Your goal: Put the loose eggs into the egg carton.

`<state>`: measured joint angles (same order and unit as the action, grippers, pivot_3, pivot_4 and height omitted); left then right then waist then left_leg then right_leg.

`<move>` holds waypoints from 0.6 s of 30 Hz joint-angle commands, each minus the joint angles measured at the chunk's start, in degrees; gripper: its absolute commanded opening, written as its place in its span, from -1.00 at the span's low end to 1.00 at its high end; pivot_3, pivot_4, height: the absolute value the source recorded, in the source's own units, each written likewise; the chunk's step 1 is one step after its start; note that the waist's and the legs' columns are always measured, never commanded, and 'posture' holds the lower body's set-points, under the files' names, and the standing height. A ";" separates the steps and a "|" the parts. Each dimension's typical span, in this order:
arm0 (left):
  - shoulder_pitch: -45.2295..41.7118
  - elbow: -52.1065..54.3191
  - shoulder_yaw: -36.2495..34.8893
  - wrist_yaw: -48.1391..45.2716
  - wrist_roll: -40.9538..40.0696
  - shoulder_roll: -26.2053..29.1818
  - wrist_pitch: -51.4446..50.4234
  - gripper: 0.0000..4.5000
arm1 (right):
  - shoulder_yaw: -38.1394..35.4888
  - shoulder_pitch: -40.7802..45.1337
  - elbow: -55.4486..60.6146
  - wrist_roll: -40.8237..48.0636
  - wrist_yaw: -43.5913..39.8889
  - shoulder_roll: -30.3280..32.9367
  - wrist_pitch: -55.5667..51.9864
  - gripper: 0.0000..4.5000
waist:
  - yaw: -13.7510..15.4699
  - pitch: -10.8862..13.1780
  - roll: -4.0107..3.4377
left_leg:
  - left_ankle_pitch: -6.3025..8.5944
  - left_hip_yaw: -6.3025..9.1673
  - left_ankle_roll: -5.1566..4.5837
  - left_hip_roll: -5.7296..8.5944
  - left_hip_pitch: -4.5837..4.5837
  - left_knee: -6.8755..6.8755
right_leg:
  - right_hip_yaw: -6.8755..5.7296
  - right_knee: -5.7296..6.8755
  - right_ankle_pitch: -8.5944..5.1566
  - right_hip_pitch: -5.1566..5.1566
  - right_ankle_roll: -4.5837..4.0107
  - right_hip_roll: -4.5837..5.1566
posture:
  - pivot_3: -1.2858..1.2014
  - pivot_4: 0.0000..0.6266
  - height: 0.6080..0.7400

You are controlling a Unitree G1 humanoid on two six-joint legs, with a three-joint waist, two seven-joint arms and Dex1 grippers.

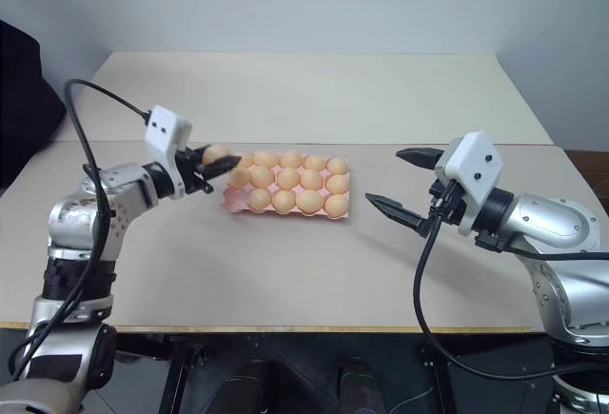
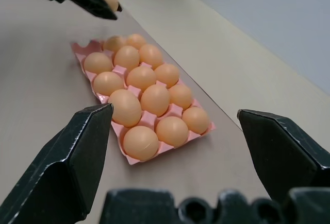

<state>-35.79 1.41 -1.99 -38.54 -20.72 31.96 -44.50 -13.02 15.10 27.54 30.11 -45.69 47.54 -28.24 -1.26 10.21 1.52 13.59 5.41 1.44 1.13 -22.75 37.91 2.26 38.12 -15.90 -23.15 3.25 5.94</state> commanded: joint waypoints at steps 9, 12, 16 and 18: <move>1.74 3.16 0.49 -1.91 -1.10 2.70 -4.01 0.62 | -2.53 -0.23 2.77 1.41 1.75 0.22 -0.75 1.00 | 0.24 0.00 0.00 | 0.00 0.00 0.00 0.00 -0.03 0.00 | -0.01 -0.03 0.00 0.00 0.00 0.01 | 0.03 -0.52 1.00; 0.91 4.05 -1.54 -1.54 -1.87 3.11 -3.72 0.99 | -2.49 0.37 2.67 1.62 1.89 0.20 -1.08 1.00 | 0.28 0.00 0.00 | 0.00 0.00 0.00 0.00 -0.03 0.00 | -0.01 -0.03 0.00 0.00 0.00 0.01 | 0.03 -0.52 1.00; 2.06 7.23 -7.26 -3.29 -4.54 6.83 -3.11 0.99 | -2.54 0.46 2.75 1.91 1.88 0.12 -1.23 1.00 | -0.03 0.00 0.00 | 0.00 0.00 0.00 -0.02 -0.05 0.00 | -0.01 -0.03 0.00 -0.03 0.00 0.00 | 0.03 -0.52 1.00; 4.48 8.51 -11.73 -5.34 -6.14 10.09 -2.05 0.99 | -2.79 0.33 2.47 2.19 1.61 0.20 -1.26 1.00 | -0.55 0.00 0.00 | 0.00 0.00 0.00 -0.03 -0.05 -0.02 | 0.00 -0.03 0.00 -0.06 0.00 -0.01 | 0.03 -0.52 1.00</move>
<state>-32.33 7.43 -8.80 -42.27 -25.33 39.75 -48.40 -13.82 14.88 28.70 30.71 -43.99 47.53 -29.47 -1.81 10.22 1.52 13.60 5.41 1.43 1.09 -22.79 37.90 2.26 38.09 -15.90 -23.21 3.25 5.93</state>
